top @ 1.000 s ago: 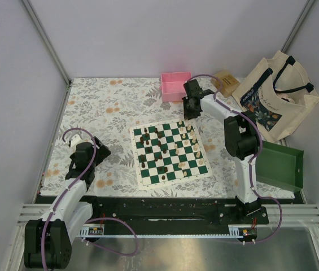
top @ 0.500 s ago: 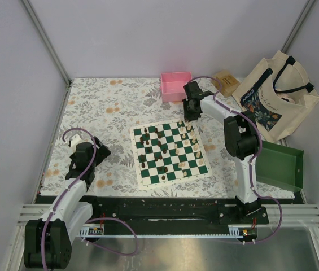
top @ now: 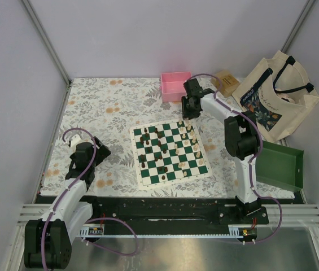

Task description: Set up the chess pieces on the board

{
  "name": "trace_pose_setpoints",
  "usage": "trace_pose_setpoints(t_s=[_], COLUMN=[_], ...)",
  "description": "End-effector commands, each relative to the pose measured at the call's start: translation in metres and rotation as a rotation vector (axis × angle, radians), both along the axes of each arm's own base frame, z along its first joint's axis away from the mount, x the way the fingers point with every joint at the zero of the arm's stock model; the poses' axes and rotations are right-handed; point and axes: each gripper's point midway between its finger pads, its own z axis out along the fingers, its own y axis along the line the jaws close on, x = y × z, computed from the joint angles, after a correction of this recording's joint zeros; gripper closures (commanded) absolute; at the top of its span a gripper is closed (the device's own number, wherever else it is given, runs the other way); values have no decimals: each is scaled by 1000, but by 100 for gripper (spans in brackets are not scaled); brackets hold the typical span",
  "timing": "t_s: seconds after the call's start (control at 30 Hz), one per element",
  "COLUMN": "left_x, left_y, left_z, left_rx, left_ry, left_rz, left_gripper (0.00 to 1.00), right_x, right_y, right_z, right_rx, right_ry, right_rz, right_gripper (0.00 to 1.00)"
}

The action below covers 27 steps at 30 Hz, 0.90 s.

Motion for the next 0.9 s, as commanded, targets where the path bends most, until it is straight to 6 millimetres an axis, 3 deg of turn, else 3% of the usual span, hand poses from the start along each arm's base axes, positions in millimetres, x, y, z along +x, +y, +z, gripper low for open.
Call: trace_pose_setpoints(t_s=[0.0, 0.17, 0.23, 0.37, 0.5, 0.63, 0.73, 0.87], left_x=[14, 14, 13, 14, 13, 14, 14, 14], left_y=[1, 1, 1, 1, 1, 1, 0, 0], left_z=[20, 21, 21, 22, 21, 21, 21, 22], left_rx=[5, 4, 4, 6, 6, 3, 2, 4], left_ry=[-70, -73, -73, -76, -72, -70, -73, -75], left_rz=[3, 3, 2, 2, 2, 1, -1, -2], left_gripper=[1, 1, 1, 1, 1, 1, 1, 1], right_x=[20, 10, -6, -59, -124, -174, -197, -211], right_y=[5, 4, -1, 12, 41, 56, 54, 49], right_z=[55, 94, 114, 119, 110, 84, 61, 41], right_rx=[35, 88, 120, 207, 205, 205, 167, 112], right_ry=[-115, -193, -231, -252, -228, -151, -102, -58], right_rz=[13, 4, -5, 49, 149, 194, 172, 154], right_gripper=[59, 54, 53, 53, 53, 53, 53, 53])
